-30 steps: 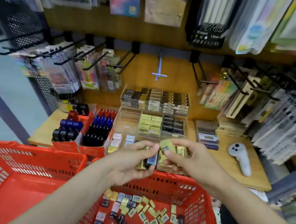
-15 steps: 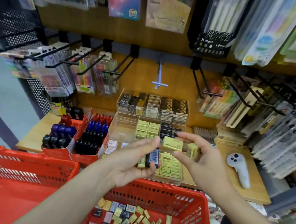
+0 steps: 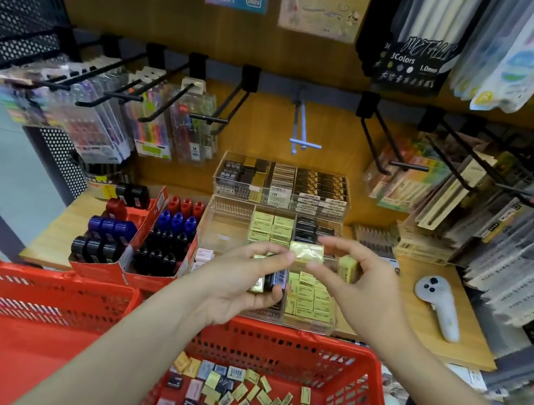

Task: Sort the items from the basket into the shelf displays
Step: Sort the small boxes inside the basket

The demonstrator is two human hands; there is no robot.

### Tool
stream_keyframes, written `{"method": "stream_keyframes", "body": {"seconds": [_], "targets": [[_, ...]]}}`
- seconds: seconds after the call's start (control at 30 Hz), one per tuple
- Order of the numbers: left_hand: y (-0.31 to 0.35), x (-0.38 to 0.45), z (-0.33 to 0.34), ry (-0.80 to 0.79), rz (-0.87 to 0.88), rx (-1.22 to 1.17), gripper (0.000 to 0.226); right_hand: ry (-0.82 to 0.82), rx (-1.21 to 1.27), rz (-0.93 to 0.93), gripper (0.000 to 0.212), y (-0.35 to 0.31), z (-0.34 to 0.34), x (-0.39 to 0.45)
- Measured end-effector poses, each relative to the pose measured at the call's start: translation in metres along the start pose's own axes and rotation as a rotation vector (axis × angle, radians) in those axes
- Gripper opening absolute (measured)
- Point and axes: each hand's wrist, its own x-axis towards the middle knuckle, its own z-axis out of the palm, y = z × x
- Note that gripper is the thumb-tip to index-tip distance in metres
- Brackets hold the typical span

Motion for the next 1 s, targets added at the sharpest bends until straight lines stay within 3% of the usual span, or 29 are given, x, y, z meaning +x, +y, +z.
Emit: {"method": "stream_keyframes", "body": {"seconds": [0.07,0.13,0.2,0.33,0.4,0.5,0.57,0.73,0.87,1.0], "targets": [[-0.001,0.004,-0.003,-0.025,-0.04,0.009,0.005,-0.032,0.308,0.191,0.042,-0.001,0.004,0.005],[-0.004,0.004,-0.005,-0.092,-0.086,0.088,0.015,-0.099,0.578,0.356,0.048,-0.003,0.006,0.008],[-0.006,0.004,-0.007,-0.142,-0.117,0.171,0.028,-0.147,0.662,0.444,0.045,-0.005,0.007,0.011],[0.001,0.003,-0.013,-0.139,-0.084,0.204,0.029,-0.182,0.322,0.309,0.014,-0.003,0.003,0.019],[0.005,0.0,-0.014,-0.159,-0.056,0.227,0.03,-0.209,0.241,0.203,0.008,-0.002,-0.002,0.021],[0.004,-0.002,-0.014,-0.165,-0.022,0.269,0.035,-0.322,0.033,0.015,0.022,-0.001,-0.01,0.02],[0.0,-0.002,-0.012,-0.156,0.01,0.323,0.027,-0.374,-0.061,-0.05,0.029,-0.001,-0.01,0.016],[-0.009,0.002,-0.002,-0.063,0.049,0.153,0.021,-0.173,-0.171,-0.07,0.032,0.0,-0.002,0.011],[-0.013,0.008,0.002,0.025,0.001,-0.073,0.041,-0.12,-0.371,-0.213,0.039,-0.002,0.002,0.005],[-0.019,0.011,0.001,0.028,-0.022,-0.06,0.026,-0.102,-0.505,-0.278,0.028,0.001,0.006,0.002]]}}
